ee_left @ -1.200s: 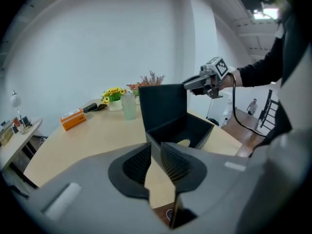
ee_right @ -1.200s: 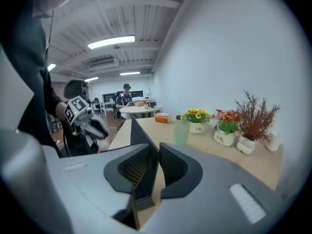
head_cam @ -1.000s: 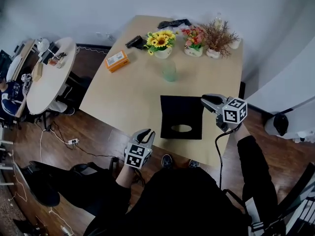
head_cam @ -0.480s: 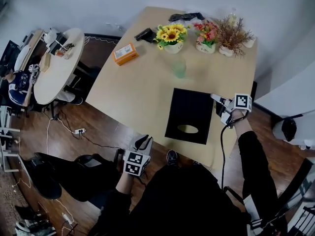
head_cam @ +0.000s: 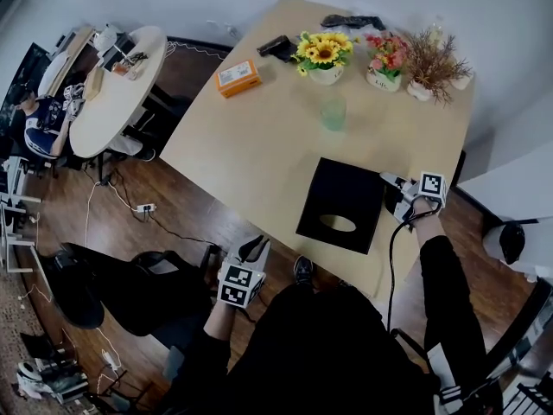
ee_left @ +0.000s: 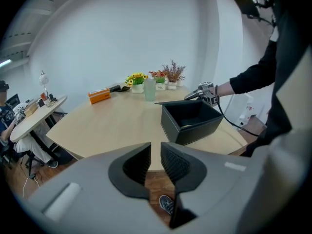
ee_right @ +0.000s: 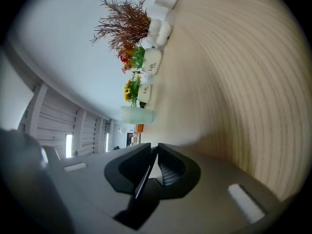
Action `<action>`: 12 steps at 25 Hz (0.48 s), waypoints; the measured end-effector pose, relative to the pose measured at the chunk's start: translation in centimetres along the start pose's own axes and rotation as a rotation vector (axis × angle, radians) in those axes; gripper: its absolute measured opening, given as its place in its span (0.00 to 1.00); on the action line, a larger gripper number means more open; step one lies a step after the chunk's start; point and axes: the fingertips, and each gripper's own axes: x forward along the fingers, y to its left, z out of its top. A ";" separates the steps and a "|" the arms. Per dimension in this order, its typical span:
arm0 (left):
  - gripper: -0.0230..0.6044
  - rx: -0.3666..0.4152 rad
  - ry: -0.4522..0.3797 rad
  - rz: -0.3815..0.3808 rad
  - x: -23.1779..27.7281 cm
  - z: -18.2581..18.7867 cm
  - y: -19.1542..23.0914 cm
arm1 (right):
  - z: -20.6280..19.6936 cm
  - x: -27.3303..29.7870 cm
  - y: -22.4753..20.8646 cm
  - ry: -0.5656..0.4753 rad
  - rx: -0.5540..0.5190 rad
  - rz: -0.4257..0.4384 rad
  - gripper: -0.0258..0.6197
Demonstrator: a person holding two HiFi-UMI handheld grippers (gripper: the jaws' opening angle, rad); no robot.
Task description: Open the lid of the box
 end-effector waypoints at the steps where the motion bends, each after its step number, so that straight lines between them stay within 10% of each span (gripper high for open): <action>1: 0.11 -0.003 0.004 0.000 0.1 -0.2 -0.1 | -0.2 0.1 -0.4 0.000 0.014 -0.016 0.12; 7: 0.11 -0.012 -0.013 -0.025 0.4 0.8 -0.8 | 2.1 -2.0 -1.4 -0.150 -0.108 -0.226 0.20; 12: 0.11 -0.009 -0.036 -0.036 0.9 2.7 -1.1 | 4.8 -5.0 2.8 -0.296 -0.346 -0.357 0.08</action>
